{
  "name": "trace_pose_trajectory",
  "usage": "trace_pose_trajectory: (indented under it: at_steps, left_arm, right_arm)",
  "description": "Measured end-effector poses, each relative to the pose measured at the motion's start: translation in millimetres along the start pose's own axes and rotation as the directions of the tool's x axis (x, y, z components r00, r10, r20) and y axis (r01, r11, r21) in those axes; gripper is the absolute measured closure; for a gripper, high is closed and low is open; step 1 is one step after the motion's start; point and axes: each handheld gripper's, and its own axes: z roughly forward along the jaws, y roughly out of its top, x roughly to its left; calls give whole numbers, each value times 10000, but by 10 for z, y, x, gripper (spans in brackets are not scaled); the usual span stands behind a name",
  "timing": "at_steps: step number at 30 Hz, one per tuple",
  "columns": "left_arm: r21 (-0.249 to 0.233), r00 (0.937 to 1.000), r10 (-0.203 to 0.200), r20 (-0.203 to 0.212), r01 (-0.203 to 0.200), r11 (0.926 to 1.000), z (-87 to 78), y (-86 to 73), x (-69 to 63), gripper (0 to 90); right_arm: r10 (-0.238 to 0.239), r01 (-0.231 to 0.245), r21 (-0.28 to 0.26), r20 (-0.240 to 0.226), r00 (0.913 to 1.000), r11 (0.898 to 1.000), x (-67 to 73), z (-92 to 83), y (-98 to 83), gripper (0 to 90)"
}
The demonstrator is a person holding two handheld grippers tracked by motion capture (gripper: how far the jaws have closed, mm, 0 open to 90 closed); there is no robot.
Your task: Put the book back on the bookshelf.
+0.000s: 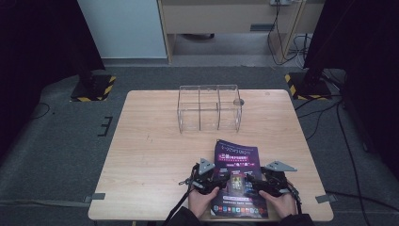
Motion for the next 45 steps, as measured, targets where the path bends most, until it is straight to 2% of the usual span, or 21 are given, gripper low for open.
trace_pose_trajectory:
  at_steps: [5,8,11,13,16,18,21,22,25,26,27,28,30,31,36,41,45]
  left_arm:
    - [-23,9999,-6,120,7,10000,26,-3,5,378]
    - [120,9995,-35,311,32,9999,57,22,20,380]
    - [109,9995,-9,322,5,9999,70,43,36,394]
    - [143,9997,-99,207,96,9999,71,51,39,435]
    - [199,9998,22,-211,-18,9998,62,38,0,490]
    - [225,9994,-156,-305,163,9996,53,39,-4,572]
    - [228,9990,-155,-411,165,9996,49,35,-2,644]
    - [227,9981,-238,-573,251,9994,40,32,1,680]
    - [205,9980,-346,-536,357,9992,35,29,8,752]
    - [126,9982,-469,-362,474,9988,17,29,2,779]
    - [126,9982,-469,-362,474,9988,17,29,2,798]
    - [169,9985,-324,-452,331,9993,17,19,-11,813]
    - [47,9982,-450,-387,452,9990,13,11,-7,823]
    - [-24,9984,-527,-222,527,9986,-2,13,0,836]
    - [-378,9996,-223,-164,217,9991,-49,36,-57,844]
    - [-549,9998,-94,-157,85,9985,-81,67,-93,845]
    - [-878,9998,120,-125,-131,9960,-139,134,-162,845]
  right_arm:
    - [51,-51,-42,-38,10000,10000,-7,0,0,287]
    - [7,-7,-1,-19,10000,10000,-1,0,0,287]
    - [36,-36,-32,-26,10000,10000,-5,1,0,287]
    - [38,-38,-37,-31,10000,10000,-6,1,0,287]
    - [37,-37,-38,-33,10000,10000,-6,1,0,286]
    - [73,-74,-28,-73,9999,10000,-9,-2,-1,286]
    - [91,-92,-49,-83,9999,9999,-11,0,0,286]
    - [97,-97,-48,-86,9999,9999,-11,0,0,285]
    - [100,-100,-34,-81,9999,9999,-8,0,0,280]
    - [102,-103,-43,-114,9999,9999,-11,1,0,278]
    - [102,-103,-43,-114,9999,9999,-11,1,0,278]
    - [76,-76,-34,-150,9999,10000,-16,-1,0,270]
    - [72,-72,-22,-180,9998,10000,-18,-1,1,264]
    - [116,-117,-36,-201,9997,9999,-19,-1,0,261]
    - [271,-271,4,-374,9989,9996,-40,-16,5,225]
    - [373,-382,-236,-391,9985,9990,-62,-66,20,202]
    - [551,-569,-332,-524,9971,9978,-100,-109,20,184]
